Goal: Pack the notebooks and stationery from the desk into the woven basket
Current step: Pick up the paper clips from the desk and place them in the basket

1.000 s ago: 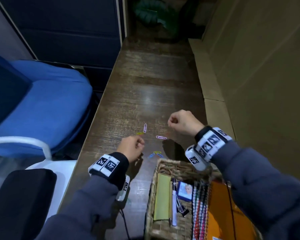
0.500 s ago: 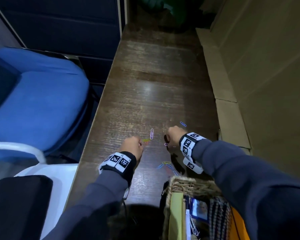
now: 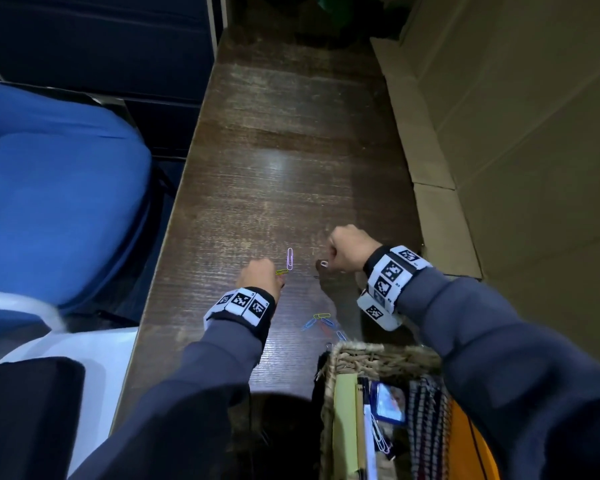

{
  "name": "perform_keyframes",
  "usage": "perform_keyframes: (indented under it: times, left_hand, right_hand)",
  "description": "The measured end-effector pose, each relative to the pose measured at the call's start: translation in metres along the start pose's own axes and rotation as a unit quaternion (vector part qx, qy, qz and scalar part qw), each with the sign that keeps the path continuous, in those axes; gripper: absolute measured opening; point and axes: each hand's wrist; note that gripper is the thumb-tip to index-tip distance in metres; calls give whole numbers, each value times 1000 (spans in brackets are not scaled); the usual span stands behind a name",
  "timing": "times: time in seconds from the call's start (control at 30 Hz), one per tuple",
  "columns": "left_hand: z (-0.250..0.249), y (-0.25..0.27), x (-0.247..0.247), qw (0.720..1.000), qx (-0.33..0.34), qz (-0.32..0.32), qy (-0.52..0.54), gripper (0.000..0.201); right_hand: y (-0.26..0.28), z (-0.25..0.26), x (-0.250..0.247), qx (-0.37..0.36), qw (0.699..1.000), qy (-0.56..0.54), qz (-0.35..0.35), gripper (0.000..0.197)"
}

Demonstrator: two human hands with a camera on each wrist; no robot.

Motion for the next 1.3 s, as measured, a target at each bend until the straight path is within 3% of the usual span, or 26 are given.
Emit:
perform_keyframes:
  times: [0.27, 0.47, 0.57, 0.67, 0.9, 1.07, 1.13, 1.2, 1.3]
  left_hand:
    - [-10, -6, -1, 997, 0, 23, -70, 29]
    - [-16, -2, 0, 994, 2, 22, -110, 23]
    - [-17, 1, 1, 993, 14, 16, -114, 25]
    - [-14, 7, 5, 994, 30, 5, -103, 23]
    - [-8, 24, 13, 998, 49, -43, 1, 25]
    - [-8, 43, 4, 991, 63, -87, 80, 12]
    - [-13, 53, -10, 986, 82, -106, 97, 22]
    - [-26, 72, -29, 982, 124, -103, 97, 30]
    - [-60, 125, -53, 970, 219, -76, 71, 25]
  right_hand:
    - [77, -33, -32, -20, 985, -164, -48, 17]
    - [133, -64, 12, -12, 955, -297, 6, 15]
    - [150, -71, 48, -12, 960, -276, 48, 19]
    - [163, -73, 77, 3, 973, -208, 97, 6]
    - [176, -64, 127, 63, 974, -129, 174, 10]
    - [179, -57, 137, 80, 982, -91, 144, 14]
    - [179, -61, 134, 89, 984, -98, 121, 17]
    - [182, -68, 126, 90, 985, -108, 97, 17]
    - [190, -81, 112, 86, 989, -110, 55, 11]
Point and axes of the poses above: each hand's wrist, its own y-axis away from the middle knuckle, its own x-axis out of the palm, z = x × y, and after that the axes turned 3 degrees about x, right-handed
